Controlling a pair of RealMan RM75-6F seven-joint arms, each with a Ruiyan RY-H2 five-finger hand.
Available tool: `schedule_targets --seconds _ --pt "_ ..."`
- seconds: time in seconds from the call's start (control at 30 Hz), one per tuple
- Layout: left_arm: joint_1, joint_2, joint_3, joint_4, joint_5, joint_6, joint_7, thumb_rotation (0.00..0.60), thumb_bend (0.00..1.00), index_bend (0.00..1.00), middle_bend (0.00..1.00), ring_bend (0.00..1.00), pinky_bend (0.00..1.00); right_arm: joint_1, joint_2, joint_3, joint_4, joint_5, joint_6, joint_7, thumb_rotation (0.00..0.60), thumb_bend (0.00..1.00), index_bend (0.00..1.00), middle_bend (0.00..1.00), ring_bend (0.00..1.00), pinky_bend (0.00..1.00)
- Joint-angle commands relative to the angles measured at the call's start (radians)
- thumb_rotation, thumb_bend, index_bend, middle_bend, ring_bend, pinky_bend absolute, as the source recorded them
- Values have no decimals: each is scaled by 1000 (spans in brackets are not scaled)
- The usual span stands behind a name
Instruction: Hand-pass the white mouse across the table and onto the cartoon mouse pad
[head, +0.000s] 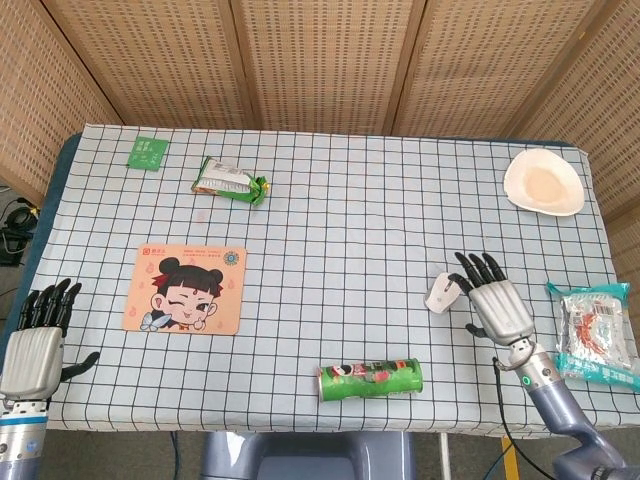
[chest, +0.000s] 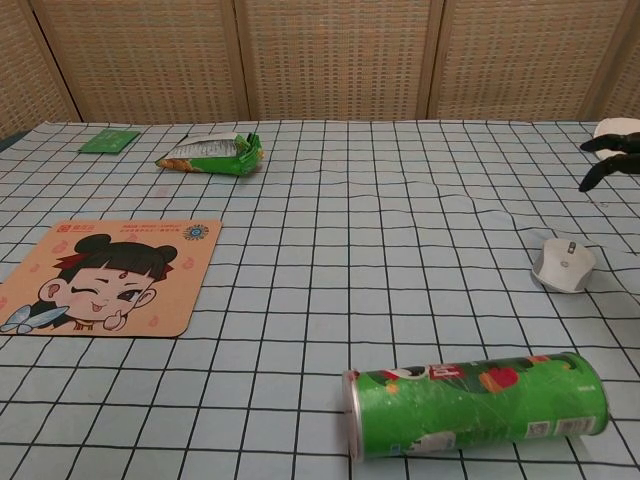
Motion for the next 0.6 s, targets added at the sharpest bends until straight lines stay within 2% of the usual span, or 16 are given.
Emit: schedule_targets --seconds 0.03,0.37,0.6 --pt "0 0 -1 1 -2 -1 -1 600 0 0 0 0 0 28 -31 -4 34 12 -32 -7 600 131 266 47 0 0" --pt "-6 -3 -5 8 -22 -14 -3 600 0 0 0 0 0 80 -88 -19 101 20 -87 -27 600 131 184 43 0 0" --pt "-8 -6 -8 12 -30 -16 -1 600 0 0 0 0 0 110 -115 -20 149 46 -127 -46 600 131 177 41 0 0"
